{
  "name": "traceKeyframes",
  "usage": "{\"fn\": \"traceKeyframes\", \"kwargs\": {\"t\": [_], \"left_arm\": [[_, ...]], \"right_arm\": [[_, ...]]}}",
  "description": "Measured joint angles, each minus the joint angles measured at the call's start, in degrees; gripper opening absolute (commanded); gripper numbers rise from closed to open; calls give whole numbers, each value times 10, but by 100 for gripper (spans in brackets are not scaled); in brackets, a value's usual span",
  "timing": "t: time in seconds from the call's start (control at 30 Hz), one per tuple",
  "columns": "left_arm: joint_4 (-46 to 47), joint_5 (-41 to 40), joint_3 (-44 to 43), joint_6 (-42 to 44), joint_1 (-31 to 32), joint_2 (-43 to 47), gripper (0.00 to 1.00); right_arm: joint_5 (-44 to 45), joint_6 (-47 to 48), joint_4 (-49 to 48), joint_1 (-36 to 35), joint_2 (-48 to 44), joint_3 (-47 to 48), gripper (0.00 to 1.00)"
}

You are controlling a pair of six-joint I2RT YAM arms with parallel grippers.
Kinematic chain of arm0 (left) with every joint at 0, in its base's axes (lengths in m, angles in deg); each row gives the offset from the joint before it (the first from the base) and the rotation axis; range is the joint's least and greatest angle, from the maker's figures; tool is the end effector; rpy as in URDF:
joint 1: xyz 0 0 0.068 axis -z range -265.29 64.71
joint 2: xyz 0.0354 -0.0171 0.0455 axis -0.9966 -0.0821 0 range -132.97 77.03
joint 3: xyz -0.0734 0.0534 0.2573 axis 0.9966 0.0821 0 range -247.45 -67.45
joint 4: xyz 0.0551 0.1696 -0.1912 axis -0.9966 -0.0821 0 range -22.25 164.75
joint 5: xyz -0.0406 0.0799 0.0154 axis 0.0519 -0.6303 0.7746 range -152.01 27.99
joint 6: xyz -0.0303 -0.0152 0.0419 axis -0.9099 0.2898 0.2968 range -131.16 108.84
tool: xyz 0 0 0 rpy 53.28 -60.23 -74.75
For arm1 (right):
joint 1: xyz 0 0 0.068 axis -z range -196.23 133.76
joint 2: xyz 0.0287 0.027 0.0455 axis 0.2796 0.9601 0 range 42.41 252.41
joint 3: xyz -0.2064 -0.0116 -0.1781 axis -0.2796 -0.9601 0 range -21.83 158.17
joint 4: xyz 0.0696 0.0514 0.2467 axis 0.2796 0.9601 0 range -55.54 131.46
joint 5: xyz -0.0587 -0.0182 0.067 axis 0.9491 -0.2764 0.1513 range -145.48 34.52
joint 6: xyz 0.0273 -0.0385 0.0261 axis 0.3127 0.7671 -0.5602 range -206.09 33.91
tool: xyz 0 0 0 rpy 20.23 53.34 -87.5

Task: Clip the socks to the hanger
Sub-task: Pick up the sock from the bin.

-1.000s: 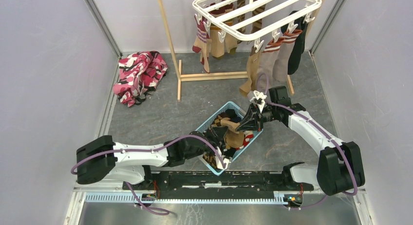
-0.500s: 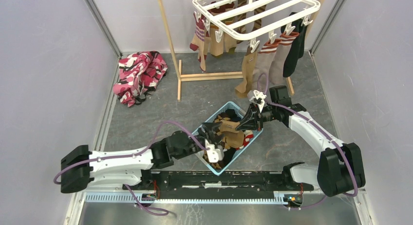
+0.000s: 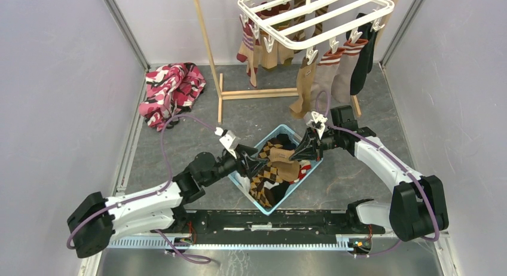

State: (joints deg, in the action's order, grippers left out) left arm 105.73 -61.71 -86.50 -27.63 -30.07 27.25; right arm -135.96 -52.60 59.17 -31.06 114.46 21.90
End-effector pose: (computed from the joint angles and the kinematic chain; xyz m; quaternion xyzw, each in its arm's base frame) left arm 0.1141 -0.1646 0.2421 0.2358 0.6650 -0.4165 0.5733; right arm 0.2141 0.0930 0.2375 -0.4832 0.5767 0.5653 0.3382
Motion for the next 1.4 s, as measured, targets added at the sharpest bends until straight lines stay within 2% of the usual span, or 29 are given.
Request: {"fn": "traceKeyframes", "kwargs": {"t": [0.17, 0.23, 0.27, 0.47, 0.53, 0.6, 0.63, 0.67, 0.7, 0.73, 0.83, 0.9, 1.03, 1.13, 1.3, 1.4], "left_arm": [[52, 31, 7, -111, -6, -85, 56], [76, 45, 7, -139, -7, -113, 45], [89, 50, 7, -153, -7, -125, 43], [150, 76, 5, -203, -8, -172, 40], [159, 85, -1, -214, -8, -186, 37], [164, 91, -8, -222, -8, -196, 26], [167, 93, -10, -225, -8, -200, 18], [168, 94, -12, -229, -8, -202, 6], [170, 94, -12, -232, -9, -203, 3], [172, 95, -12, -238, -10, -203, 2], [184, 104, -11, -268, -21, -203, 2], [205, 106, -5, -312, -39, -201, 2], [241, 96, 35, -479, -98, -189, 2], [246, 97, 53, -600, -131, -197, 2], [260, 129, 43, -745, -140, -240, 2], [279, 151, 29, -808, -140, -263, 2]], "right_arm": [[0, 11, 7, 0, -2, 0, 0], [0, 14, 8, 0, -2, 0, 0], [0, 16, 10, 0, -2, 0, 0], [0, 28, 22, 0, -2, 3, 0], [0, 30, 24, 0, -2, 4, 0], [0, 32, 26, 0, -2, 4, 0], [0, 33, 28, 0, -2, 4, 0], [0, 35, 29, 0, -2, 4, 0], [0, 36, 30, 0, -2, 4, 3], [2, 38, 32, 0, -2, 5, 11], [27, 74, 74, 0, -1, 24, 41], [57, 128, 126, 0, 2, 60, 53], [142, 251, 215, 11, 1, 157, 77], [197, 321, 220, 22, -27, 180, 97], [193, 499, 208, 13, -126, 131, 98], [184, 558, 193, -35, -150, 91, 98]]}}
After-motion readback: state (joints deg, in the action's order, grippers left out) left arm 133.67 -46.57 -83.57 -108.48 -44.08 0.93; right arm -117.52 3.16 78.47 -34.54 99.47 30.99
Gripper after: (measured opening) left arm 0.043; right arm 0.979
